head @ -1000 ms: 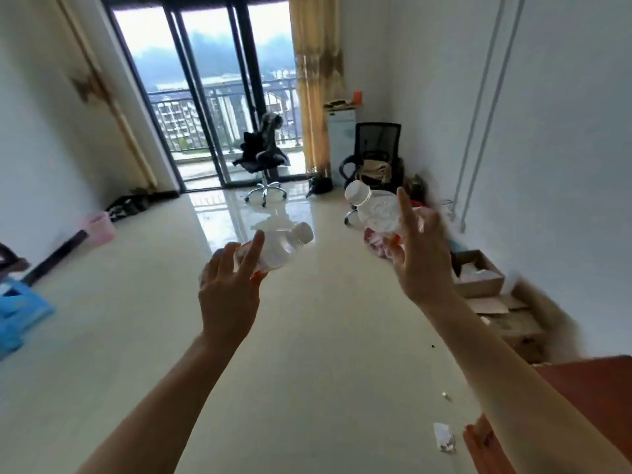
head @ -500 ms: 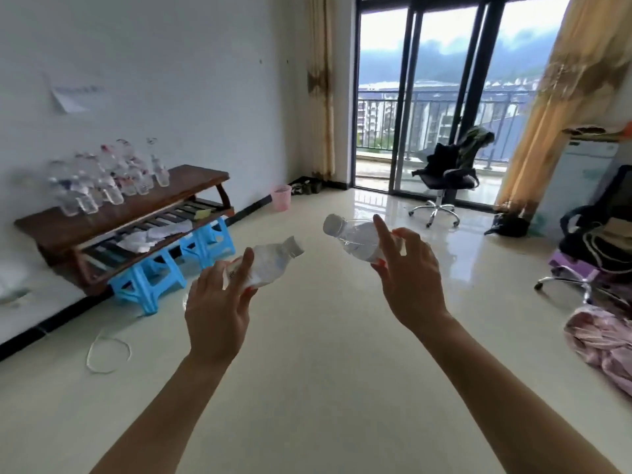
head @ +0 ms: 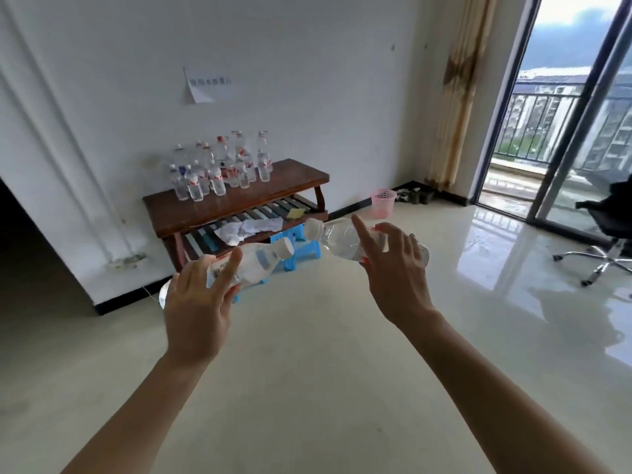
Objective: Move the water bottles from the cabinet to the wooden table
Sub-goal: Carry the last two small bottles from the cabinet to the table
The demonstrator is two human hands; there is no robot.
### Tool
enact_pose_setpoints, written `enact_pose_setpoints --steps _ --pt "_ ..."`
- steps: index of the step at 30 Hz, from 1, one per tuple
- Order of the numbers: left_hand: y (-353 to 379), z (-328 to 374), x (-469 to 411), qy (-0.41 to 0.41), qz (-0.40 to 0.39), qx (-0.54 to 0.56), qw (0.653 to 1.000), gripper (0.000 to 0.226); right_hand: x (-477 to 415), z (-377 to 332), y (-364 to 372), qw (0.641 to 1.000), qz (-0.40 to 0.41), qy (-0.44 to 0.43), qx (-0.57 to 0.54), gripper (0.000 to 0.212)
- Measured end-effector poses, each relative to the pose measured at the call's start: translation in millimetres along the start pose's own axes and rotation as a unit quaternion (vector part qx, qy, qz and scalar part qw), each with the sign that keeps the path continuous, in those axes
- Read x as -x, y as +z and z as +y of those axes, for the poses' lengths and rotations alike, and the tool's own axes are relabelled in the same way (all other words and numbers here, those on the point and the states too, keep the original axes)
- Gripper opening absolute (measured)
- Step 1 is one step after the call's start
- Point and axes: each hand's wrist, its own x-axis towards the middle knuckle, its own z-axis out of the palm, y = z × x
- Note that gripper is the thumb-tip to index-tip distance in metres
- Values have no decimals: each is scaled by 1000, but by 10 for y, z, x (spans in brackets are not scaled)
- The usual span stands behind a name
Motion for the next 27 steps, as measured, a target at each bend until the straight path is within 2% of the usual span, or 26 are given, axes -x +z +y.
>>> enact_pose_setpoints --steps 5,10,13,17,22,27 --pt "724 -556 -339 -34 12 -34 999 61 -680 28 1103 999 -10 -47 -22 104" --pt "1703 -1322 -1059 -61 17 -38 997 61 -1598 4 2294 997 1 -73 -33 106" --pt "2038 -1516 -1409 -61 16 -37 997 59 -1924 68 2619 997 7 -73 -27 103" --pt "2796 -1851 -2173 -35 9 -26 999 56 -2618 341 3277 998 35 -58 -5 98" --pt "3760 -2021 -2854 -4 3 6 1000 55 -3161 814 4069 999 23 -41 16 98" --pt "4843 -2199 -3569 -2 -16 15 1000 65 -3795 1381 5057 1000 15 -19 13 95"
